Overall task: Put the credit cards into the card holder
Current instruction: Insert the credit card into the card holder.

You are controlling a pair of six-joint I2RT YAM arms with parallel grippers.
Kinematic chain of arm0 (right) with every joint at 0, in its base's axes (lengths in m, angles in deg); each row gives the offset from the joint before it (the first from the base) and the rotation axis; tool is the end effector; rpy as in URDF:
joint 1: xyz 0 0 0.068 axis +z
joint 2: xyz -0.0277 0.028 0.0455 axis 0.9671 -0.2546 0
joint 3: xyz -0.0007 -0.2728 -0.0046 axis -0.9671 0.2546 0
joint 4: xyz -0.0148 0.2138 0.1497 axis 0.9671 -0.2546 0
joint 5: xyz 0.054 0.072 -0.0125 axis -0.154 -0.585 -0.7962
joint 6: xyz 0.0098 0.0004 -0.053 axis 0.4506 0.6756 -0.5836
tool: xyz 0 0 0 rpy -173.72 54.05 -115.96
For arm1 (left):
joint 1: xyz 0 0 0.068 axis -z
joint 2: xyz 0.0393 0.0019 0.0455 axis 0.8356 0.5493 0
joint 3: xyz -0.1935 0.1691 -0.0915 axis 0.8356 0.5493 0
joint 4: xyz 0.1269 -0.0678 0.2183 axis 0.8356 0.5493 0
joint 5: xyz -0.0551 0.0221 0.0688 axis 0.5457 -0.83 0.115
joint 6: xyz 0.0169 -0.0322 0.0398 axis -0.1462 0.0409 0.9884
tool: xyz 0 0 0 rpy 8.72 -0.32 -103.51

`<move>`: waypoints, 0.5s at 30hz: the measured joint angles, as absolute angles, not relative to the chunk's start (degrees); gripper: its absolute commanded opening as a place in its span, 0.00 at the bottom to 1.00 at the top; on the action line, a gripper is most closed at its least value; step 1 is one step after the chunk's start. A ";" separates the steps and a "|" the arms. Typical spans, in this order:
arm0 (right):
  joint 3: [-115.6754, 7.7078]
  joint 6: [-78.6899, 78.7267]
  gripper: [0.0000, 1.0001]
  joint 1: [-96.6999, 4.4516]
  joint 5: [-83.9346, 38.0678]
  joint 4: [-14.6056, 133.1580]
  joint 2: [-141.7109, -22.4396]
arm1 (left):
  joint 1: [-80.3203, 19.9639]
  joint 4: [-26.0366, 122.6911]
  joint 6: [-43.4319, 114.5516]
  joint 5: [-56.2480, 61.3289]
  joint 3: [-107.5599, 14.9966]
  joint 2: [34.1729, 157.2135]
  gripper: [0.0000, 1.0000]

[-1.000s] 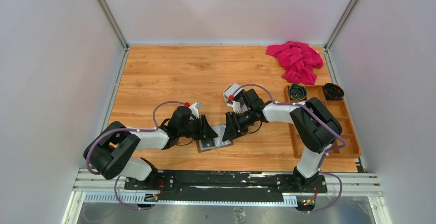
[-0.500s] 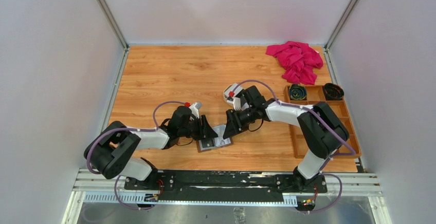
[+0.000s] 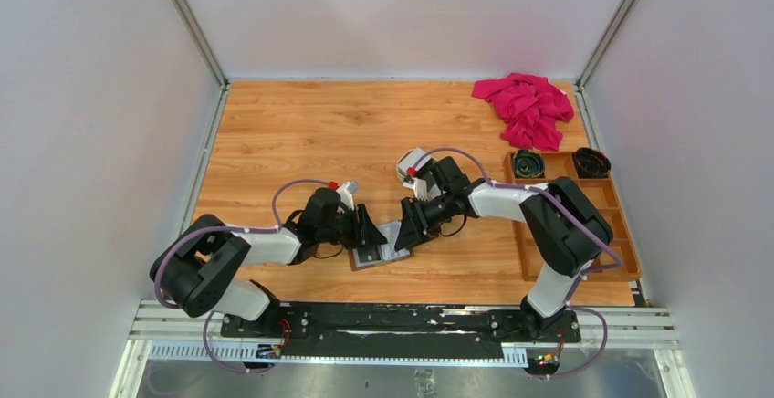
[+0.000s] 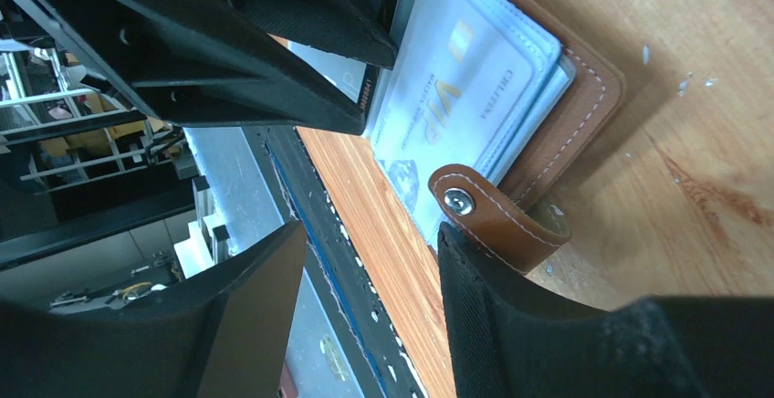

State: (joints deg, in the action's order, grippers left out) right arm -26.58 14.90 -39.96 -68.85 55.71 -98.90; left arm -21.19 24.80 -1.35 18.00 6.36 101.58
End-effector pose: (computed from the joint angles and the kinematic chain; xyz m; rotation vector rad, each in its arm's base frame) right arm 0.2420 0.2064 0.1503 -0.7336 2.5326 1.5591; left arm 0.1829 -0.1480 0.1241 -0.0174 2.4438 -1.2051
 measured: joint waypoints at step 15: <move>-26.49 16.69 0.61 -39.96 -68.79 56.43 -101.57 | -21.19 24.74 -1.33 18.27 5.68 102.65 0.41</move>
State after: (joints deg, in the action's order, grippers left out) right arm -26.49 16.69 -39.96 -68.79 56.43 -101.57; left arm -21.19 24.74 -1.33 18.27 5.68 102.65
